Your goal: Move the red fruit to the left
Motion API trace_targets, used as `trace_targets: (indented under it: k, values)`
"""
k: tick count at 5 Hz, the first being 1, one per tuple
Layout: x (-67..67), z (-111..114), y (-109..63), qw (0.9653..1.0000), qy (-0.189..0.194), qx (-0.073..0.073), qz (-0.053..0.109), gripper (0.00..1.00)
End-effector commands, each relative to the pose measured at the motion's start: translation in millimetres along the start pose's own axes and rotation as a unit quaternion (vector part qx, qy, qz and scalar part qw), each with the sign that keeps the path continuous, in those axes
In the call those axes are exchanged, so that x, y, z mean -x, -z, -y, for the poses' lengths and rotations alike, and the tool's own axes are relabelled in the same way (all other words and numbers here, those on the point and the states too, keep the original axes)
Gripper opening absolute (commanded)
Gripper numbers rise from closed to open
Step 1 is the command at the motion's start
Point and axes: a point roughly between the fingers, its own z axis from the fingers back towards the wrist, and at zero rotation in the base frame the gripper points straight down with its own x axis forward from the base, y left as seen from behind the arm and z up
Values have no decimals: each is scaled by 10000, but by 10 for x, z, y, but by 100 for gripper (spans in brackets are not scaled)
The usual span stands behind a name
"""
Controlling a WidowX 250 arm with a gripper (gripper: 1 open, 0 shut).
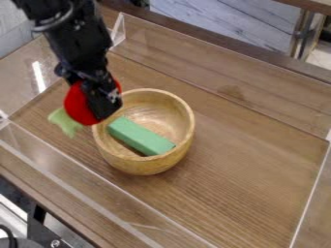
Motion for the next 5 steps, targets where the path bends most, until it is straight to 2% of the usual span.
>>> trace_targets:
  k: [1, 5]
  values:
    - [-129, -62, -156, 9997, -79, -141, 203, 0]
    - [-4, -207, -123, 9992, -354, -94, 167, 0]
